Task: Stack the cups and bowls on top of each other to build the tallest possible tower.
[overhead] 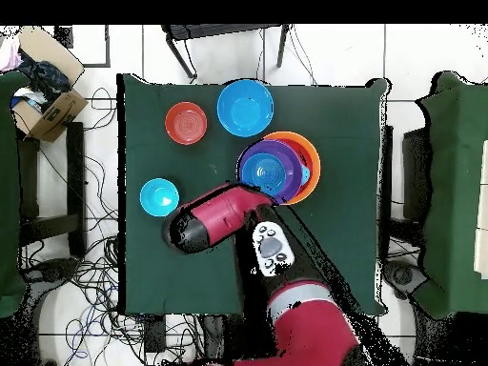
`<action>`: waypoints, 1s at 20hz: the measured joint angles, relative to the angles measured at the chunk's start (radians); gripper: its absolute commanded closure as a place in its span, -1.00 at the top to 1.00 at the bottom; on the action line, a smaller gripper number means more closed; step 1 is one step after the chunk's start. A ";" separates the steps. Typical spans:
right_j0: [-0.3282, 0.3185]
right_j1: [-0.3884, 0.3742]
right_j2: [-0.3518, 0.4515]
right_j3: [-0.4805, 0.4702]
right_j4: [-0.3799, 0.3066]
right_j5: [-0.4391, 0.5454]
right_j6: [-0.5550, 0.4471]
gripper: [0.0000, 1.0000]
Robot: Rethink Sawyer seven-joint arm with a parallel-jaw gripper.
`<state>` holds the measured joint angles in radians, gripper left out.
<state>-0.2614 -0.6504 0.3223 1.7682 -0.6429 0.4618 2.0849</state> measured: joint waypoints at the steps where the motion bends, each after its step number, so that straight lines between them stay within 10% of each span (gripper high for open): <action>1: 0.018 0.009 -0.013 -0.003 0.006 -0.006 0.017 1.00; 20: 0.060 0.031 -0.044 -0.097 0.224 0.002 0.078 1.00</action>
<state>-0.2016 -0.6194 0.2781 1.6708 -0.4184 0.4639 2.1632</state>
